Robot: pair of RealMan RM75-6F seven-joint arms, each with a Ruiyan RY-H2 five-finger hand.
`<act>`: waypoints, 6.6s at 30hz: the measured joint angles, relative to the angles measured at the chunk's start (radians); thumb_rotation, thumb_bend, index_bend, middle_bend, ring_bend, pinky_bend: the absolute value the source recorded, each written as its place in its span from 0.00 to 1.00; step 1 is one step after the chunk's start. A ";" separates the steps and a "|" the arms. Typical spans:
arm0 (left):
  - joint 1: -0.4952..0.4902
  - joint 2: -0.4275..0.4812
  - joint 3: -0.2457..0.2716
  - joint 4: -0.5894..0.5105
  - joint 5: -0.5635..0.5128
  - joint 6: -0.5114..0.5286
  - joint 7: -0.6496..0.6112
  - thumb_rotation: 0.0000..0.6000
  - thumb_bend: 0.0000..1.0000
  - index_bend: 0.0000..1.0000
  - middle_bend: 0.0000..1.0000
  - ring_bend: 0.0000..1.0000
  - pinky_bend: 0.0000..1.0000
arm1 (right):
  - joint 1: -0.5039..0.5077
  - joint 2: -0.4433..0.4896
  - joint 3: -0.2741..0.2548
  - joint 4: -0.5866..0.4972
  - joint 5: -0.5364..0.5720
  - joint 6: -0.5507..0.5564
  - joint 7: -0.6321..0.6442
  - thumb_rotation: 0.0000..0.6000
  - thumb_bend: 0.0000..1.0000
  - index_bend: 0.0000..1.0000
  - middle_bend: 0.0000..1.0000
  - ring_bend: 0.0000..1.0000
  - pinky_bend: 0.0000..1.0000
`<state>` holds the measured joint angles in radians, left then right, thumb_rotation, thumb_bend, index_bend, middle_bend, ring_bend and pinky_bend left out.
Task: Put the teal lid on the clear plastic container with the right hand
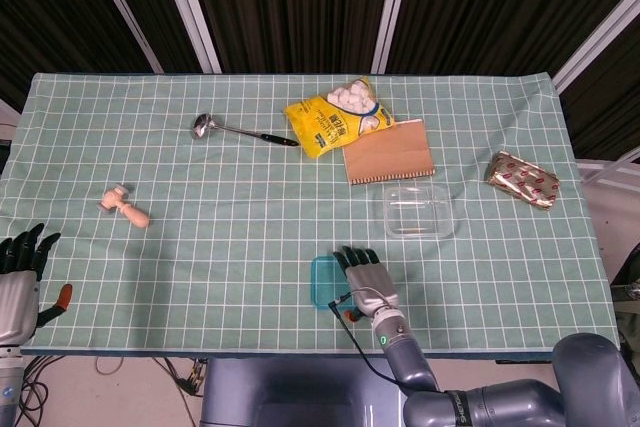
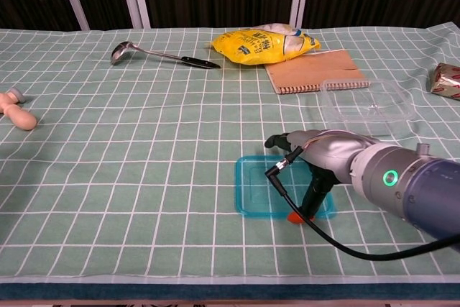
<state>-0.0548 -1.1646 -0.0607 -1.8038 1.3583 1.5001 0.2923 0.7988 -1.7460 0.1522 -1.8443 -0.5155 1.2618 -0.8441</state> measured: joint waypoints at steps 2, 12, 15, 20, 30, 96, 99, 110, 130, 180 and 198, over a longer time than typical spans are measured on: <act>0.000 0.001 0.000 -0.001 -0.001 0.000 -0.002 1.00 0.36 0.13 0.00 0.00 0.00 | 0.003 -0.005 0.003 0.002 0.006 0.005 -0.004 1.00 0.24 0.09 0.00 0.00 0.00; 0.000 0.002 0.000 -0.004 -0.002 0.000 -0.003 1.00 0.36 0.13 0.00 0.00 0.00 | 0.008 -0.019 0.004 0.022 0.010 0.011 -0.011 1.00 0.24 0.11 0.00 0.00 0.00; 0.000 0.002 0.000 -0.004 -0.003 -0.002 -0.001 1.00 0.36 0.13 0.00 0.00 0.00 | 0.007 -0.018 0.001 0.019 0.011 0.016 -0.015 1.00 0.24 0.11 0.00 0.00 0.00; 0.000 0.002 0.000 -0.004 -0.002 0.000 0.000 1.00 0.36 0.13 0.00 0.00 0.00 | 0.006 -0.018 0.003 0.016 0.005 0.021 -0.012 1.00 0.24 0.09 0.02 0.00 0.00; -0.001 0.001 0.000 -0.003 -0.004 0.000 0.001 1.00 0.36 0.13 0.00 0.00 0.00 | 0.006 -0.023 0.002 0.024 0.012 0.020 -0.018 1.00 0.24 0.00 0.07 0.00 0.00; -0.002 0.009 -0.001 -0.012 -0.021 -0.007 0.000 1.00 0.36 0.13 0.00 0.00 0.00 | 0.004 -0.070 0.002 0.074 0.030 0.016 -0.041 1.00 0.24 0.00 0.28 0.00 0.00; -0.002 0.009 0.000 -0.013 -0.021 -0.007 0.000 1.00 0.36 0.13 0.00 0.00 0.00 | 0.004 -0.068 0.002 0.074 0.035 0.010 -0.042 1.00 0.24 0.00 0.31 0.00 0.00; -0.003 0.012 0.000 -0.015 -0.025 -0.010 0.000 1.00 0.36 0.13 0.00 0.00 0.00 | -0.009 -0.058 0.004 0.068 -0.002 0.007 -0.007 1.00 0.30 0.00 0.39 0.04 0.00; -0.003 0.013 0.000 -0.017 -0.029 -0.012 0.001 1.00 0.36 0.13 0.00 0.00 0.00 | -0.050 -0.002 0.000 0.014 -0.115 0.007 0.081 1.00 0.31 0.00 0.43 0.06 0.00; -0.012 -0.025 -0.034 0.002 -0.086 0.017 0.069 1.00 0.36 0.13 0.00 0.00 0.00 | 0.072 0.656 0.070 0.194 0.011 -0.554 0.204 1.00 0.31 0.00 0.44 0.05 0.00; -0.017 -0.026 -0.038 0.005 -0.106 0.008 0.077 1.00 0.36 0.14 0.00 0.00 0.00 | 0.095 0.612 0.022 0.246 -0.110 -0.626 0.399 1.00 0.32 0.00 0.44 0.05 0.00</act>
<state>-0.0718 -1.1909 -0.0984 -1.7993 1.2522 1.5082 0.3693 0.8939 -1.1338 0.1737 -1.5985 -0.6255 0.6354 -0.4454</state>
